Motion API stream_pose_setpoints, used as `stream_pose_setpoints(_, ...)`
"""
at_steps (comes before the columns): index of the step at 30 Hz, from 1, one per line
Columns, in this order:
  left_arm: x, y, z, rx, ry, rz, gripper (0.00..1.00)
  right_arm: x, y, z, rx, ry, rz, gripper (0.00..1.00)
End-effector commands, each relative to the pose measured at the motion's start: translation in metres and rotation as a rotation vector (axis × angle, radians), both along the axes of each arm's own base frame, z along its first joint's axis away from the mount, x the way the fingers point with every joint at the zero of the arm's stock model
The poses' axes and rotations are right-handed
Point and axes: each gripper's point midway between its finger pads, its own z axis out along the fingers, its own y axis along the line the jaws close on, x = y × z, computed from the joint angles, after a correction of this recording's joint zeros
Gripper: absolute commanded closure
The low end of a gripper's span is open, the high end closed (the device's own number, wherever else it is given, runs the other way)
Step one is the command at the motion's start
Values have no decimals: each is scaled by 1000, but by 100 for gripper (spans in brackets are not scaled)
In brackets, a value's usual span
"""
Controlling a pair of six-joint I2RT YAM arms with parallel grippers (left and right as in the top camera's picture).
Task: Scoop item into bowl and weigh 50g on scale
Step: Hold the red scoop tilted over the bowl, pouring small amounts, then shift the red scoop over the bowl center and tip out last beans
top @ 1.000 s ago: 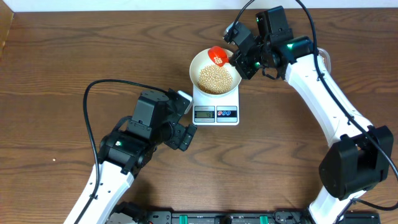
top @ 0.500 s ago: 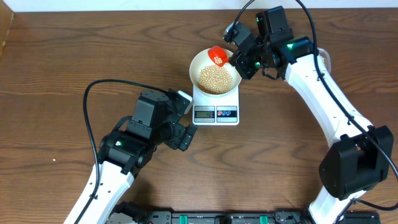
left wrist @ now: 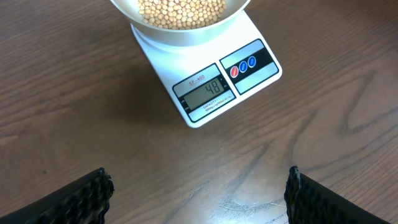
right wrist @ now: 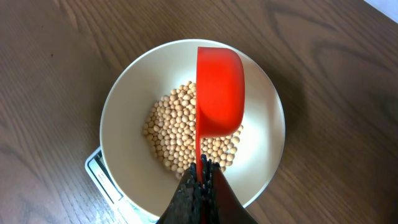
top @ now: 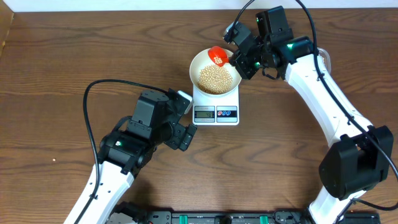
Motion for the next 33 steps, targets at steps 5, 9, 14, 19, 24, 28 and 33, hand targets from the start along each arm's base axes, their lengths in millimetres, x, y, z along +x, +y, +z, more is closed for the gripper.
stream_pose_setpoints(5,-2,-2,-1,-10,10,-6,9,-4,10,14,-41,-71,49,99)
stream_pose_setpoints(9,-2,-2,-1,-10,10,-6,9,-5,12,12,-72,-85,58,99)
stream_pose_setpoints(14,-2,-2,-1,-10,10,-6,9,-6,13,12,-68,-82,60,99)
stream_pose_setpoints(19,-2,-2,-1,-10,10,-6,9,-8,15,13,-40,-63,53,99)
stream_pose_setpoints(24,-2,-2,-1,-10,10,-6,9,-9,17,17,19,-35,52,99)
stream_pose_setpoints(28,-2,-2,-1,-10,10,-6,9,-8,15,19,43,-23,46,99)
stream_pose_setpoints(33,-2,-2,-1,-10,10,-6,9,-5,9,18,46,-19,28,99)
